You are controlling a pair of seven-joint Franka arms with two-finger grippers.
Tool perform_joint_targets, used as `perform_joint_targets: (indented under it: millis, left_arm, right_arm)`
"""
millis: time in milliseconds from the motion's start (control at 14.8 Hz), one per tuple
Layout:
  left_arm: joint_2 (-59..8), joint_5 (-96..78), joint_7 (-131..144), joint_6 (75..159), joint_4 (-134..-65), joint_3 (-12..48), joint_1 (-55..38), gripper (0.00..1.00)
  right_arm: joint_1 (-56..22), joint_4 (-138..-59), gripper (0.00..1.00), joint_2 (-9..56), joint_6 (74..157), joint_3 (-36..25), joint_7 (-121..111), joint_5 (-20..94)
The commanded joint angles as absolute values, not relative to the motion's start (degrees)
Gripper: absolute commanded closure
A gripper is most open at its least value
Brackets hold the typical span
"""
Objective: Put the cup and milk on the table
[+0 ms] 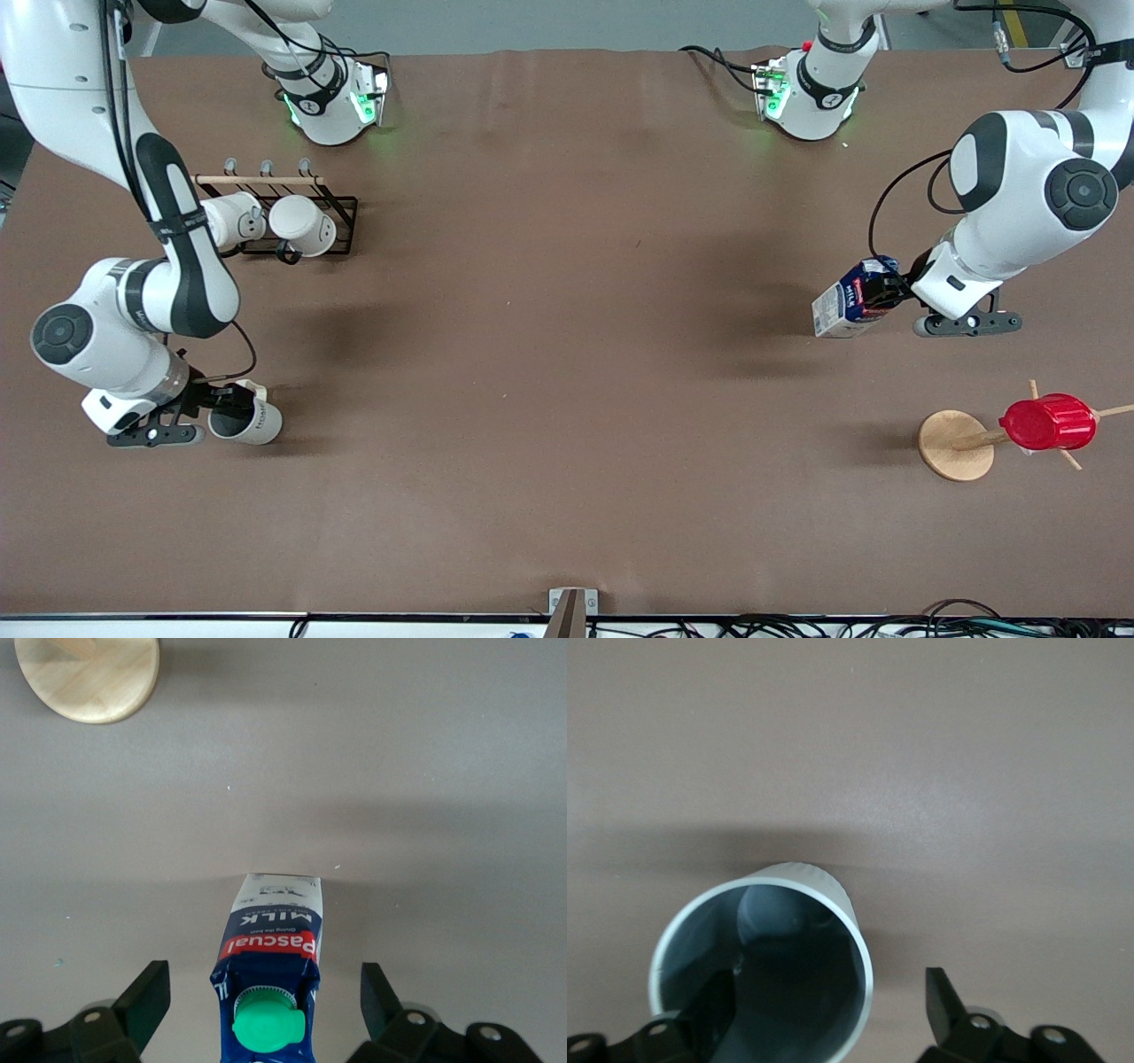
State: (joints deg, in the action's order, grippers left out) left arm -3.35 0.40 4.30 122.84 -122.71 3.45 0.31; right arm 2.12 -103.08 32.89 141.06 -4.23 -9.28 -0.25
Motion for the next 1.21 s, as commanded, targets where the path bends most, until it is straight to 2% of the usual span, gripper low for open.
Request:
perform_joint_targets:
  millis: [0, 135, 202, 337, 607, 876, 1011, 1079, 1146]
  left_arm:
    - [-1.23, 0.88, 3.78, 124.01, -125.33, 3.69, 0.53, 0.06]
    - [-1.14, 0.88, 3.78, 124.80, -126.38, 3.69, 0.53, 0.06]
    - [-1.14, 0.88, 3.78, 125.50, -127.26, 3.78, 0.53, 0.06]
    - [-0.71, 0.97, 3.78, 126.38, -128.40, 3.78, 0.53, 0.07]
    - [-0.70, 0.97, 3.78, 126.39, -129.46, 3.78, 0.53, 0.07]
    - [-0.62, 1.05, 3.69, 126.30, -130.25, 3.87, 0.53, 0.08]
    - [-0.53, 1.05, 3.60, 126.21, -130.34, 3.87, 0.53, 0.10]
    - [-0.53, 1.05, 3.60, 126.21, -130.43, 3.87, 0.53, 0.15]
    - [-0.53, 1.05, 3.60, 126.12, -130.34, 3.87, 0.61, 0.23]
  right_arm:
    - [2.55, -104.06, 0.38, 32.87, 142.38, -3.96, -9.58, -0.88]
    - [2.55, -103.98, 0.71, 32.87, 142.29, -3.96, -9.32, -0.88]
    - [2.55, -103.89, 0.85, 32.87, 142.03, -3.96, -8.88, -0.70]
    - [2.64, -103.71, 0.99, 32.87, 141.59, -3.96, -8.44, -0.18]
    - [2.46, -102.14, 1.00, 32.78, 139.50, -3.87, -3.27, -0.09]
    - [1.32, -96.52, 1.00, 31.65, 127.12, -2.56, 6.47, 1.75]
    - [0.36, -95.36, 1.00, 30.24, 122.27, 0.42, 14.64, 1.93]
    - [0.26, -95.36, 1.00, 29.36, 121.56, 3.22, 18.68, 1.93]
    - [0.18, -95.71, 1.00, 28.40, 121.29, 5.95, 23.07, 1.93]
